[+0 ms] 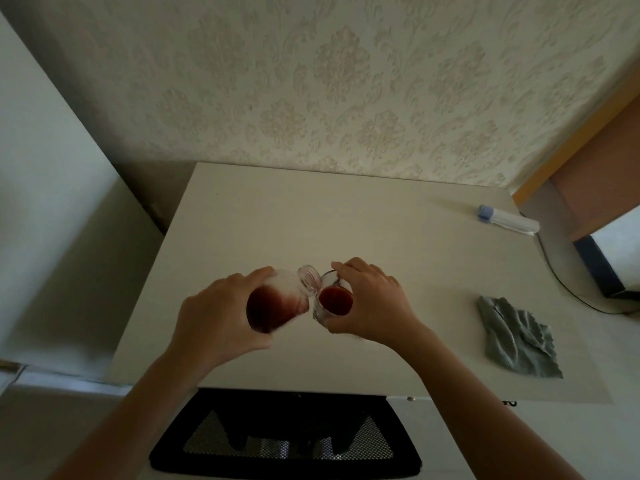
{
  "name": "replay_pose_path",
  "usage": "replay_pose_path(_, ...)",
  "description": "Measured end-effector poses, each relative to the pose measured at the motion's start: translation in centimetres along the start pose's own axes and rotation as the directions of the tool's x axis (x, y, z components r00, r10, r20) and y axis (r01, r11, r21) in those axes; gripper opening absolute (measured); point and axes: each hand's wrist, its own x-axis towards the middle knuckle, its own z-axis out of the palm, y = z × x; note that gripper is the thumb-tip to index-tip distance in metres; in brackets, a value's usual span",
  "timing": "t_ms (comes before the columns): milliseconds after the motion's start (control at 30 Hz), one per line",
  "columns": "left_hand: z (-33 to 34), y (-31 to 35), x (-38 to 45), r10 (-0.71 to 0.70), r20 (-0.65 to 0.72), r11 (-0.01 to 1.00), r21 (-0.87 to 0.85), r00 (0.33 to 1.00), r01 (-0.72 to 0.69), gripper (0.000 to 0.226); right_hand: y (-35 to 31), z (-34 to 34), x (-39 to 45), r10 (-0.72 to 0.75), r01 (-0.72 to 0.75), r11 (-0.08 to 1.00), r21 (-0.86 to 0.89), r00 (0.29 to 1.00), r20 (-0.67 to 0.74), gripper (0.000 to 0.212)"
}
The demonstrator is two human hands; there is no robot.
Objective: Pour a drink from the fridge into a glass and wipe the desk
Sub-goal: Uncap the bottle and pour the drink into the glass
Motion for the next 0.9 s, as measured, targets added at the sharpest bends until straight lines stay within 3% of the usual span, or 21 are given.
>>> replay_pose_path(100, 2.0, -1.5, -0.6, -0.078, -0.01, 0.992, -0.102, 0.997, 0.076, 0.092, 0.7, 0.3, 0.2, 0.024, -0.023, 0.999, -0.037, 1.0, 0.013, 0.084)
replay_pose_path(333, 5.4, -3.8, -0.8, -0.229, 0.087, 0.973, -0.022, 0.97, 0.232, 0.092, 3.1, 2.9, 1.3, 0.107, -0.098, 0.986, -0.136, 0.993, 0.058, 0.084)
replay_pose_path(900, 8.8, -4.4, 0.3, -0.264, 0.166, 0.955, -0.093, 0.95, 0.282, 0.089, 6.3, 11.0, 4.2, 0.267, -0.254, 0.961, -0.106, 0.954, 0.135, 0.075)
